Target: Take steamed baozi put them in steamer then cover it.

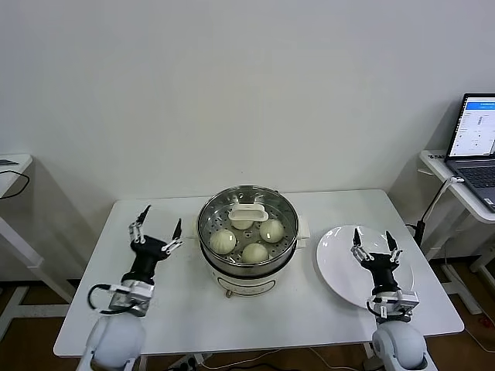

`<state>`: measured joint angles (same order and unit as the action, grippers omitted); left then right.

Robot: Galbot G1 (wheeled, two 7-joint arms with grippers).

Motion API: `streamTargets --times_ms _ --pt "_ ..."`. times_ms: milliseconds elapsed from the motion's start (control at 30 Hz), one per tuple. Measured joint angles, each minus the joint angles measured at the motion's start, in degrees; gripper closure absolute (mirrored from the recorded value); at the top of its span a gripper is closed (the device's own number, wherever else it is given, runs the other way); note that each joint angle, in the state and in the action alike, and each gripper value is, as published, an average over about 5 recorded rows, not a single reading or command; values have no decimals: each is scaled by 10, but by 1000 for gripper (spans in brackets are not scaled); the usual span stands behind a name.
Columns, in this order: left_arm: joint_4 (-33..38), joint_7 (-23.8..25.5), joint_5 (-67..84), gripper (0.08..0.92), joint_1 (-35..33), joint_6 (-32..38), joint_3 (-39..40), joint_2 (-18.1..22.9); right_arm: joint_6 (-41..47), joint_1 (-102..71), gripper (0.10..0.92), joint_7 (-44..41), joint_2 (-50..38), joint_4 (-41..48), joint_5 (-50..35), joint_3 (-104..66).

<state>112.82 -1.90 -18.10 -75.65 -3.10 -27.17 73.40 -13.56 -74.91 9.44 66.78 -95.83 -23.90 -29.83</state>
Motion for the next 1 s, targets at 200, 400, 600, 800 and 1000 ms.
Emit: streamTargets --times_ms 200,400,600,800,1000 --pt "-25 20 80 177 -27 61 -36 15 8 -14 203 1 2 -10 -1 4" --pt "-38 35 115 177 -51 104 -56 22 14 -26 203 -4 5 -20 0 1" --pt "-44 44 134 177 -68 129 -65 27 22 -35 203 -9 5 -28 2 -2" --pt "-47 49 143 177 -78 146 -71 30 27 -41 203 -11 5 -35 4 -4" --pt "-49 51 147 177 -82 154 -75 31 28 -46 203 -11 5 -38 8 -4"
